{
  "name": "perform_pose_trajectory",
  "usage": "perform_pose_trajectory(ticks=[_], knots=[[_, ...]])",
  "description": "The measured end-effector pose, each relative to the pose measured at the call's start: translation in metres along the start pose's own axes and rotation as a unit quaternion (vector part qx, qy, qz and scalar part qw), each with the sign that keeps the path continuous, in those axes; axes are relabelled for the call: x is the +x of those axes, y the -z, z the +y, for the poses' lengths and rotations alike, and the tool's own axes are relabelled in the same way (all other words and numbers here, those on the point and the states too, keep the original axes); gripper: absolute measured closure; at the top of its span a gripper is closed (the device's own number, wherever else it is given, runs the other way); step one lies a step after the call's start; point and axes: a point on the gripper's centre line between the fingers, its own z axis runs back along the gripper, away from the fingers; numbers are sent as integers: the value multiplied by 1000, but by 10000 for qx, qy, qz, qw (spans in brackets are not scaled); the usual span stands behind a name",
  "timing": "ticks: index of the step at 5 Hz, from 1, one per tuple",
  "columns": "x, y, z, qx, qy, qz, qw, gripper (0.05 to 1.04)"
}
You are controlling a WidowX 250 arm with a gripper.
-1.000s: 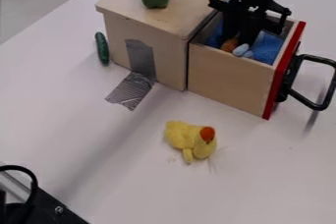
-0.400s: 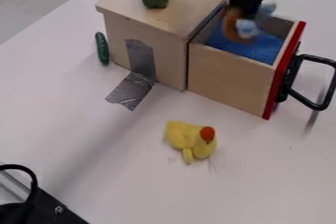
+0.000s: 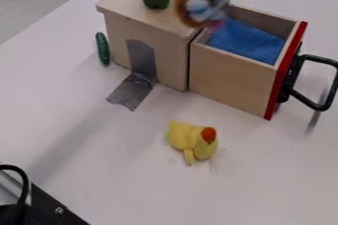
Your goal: Take object out of drawer
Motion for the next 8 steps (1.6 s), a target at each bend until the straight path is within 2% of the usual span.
perform_pose_trajectory(ticks=[1,2,3,4,5,6,7,8], knots=[[-41,15,27,159,-157,184,9996,1010],[-75,45,52,396,-191,321,9985,1010],[-89,85,65,507,-306,237,9980,1010],[-90,107,77,542,-395,323,9972,989],[-91,116,86,546,-467,403,9966,820],[-94,116,88,561,-378,488,9965,529],[-99,101,83,379,-195,547,9976,230],[-108,70,83,275,-158,352,9989,80]])
